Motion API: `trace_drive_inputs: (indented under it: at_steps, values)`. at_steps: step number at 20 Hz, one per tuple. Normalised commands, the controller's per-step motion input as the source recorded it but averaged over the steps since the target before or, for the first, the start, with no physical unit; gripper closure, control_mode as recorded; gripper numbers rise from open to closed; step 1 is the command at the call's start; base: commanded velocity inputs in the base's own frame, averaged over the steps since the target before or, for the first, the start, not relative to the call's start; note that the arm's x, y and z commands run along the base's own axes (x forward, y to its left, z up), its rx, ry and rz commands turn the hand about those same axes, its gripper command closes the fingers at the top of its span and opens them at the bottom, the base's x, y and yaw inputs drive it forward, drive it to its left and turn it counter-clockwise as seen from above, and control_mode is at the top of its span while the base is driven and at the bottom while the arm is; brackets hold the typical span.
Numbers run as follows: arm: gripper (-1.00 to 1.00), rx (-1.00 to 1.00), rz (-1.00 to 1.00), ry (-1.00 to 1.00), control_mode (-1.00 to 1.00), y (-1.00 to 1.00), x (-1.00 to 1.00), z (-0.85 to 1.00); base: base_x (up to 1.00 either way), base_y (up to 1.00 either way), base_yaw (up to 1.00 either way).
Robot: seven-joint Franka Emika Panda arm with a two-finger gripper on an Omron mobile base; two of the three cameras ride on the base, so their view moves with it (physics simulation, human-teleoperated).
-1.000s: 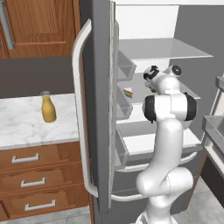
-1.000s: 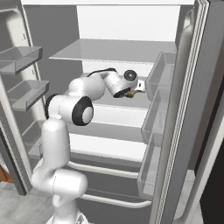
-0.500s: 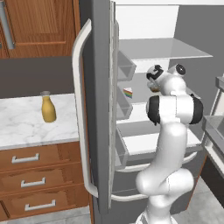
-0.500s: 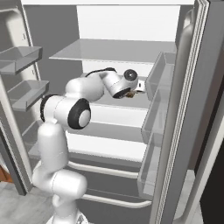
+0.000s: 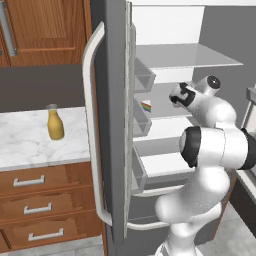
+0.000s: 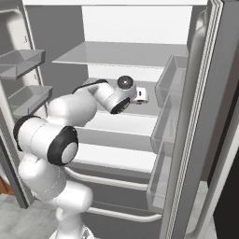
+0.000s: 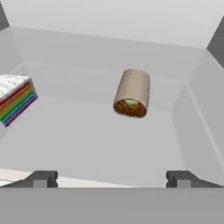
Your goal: Move the cake and burrito from the top shelf to the second highest shelf to make space. Then, place the pitcher from the counter on the cleared top shelf.
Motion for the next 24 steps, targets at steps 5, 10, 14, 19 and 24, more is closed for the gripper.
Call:
trace_drive_inputs:
  at_steps: [5,10,14,19,24]
  values:
    - [-1.00,-0.08,0.00,0.00,-1.00,0.14,-1.00,0.68,0.00,0.00,0.00]
    - [-1.00,-0.04,0.00,0.05,-1.00,0.19,-1.00,0.63,0.00,0.00,0.00]
    - [-1.00,0.00,0.00,0.11,-1.00,0.38,-1.00,0.52,0.00,0.00,0.00]
    - [-1.00,0.04,0.00,0.15,-1.00,0.54,-1.00,0.40,0.00,0.00,0.00]
    - [-1.00,0.09,0.00,0.13,-1.00,0.38,-0.95,0.08,0.00,0.00,0.00]
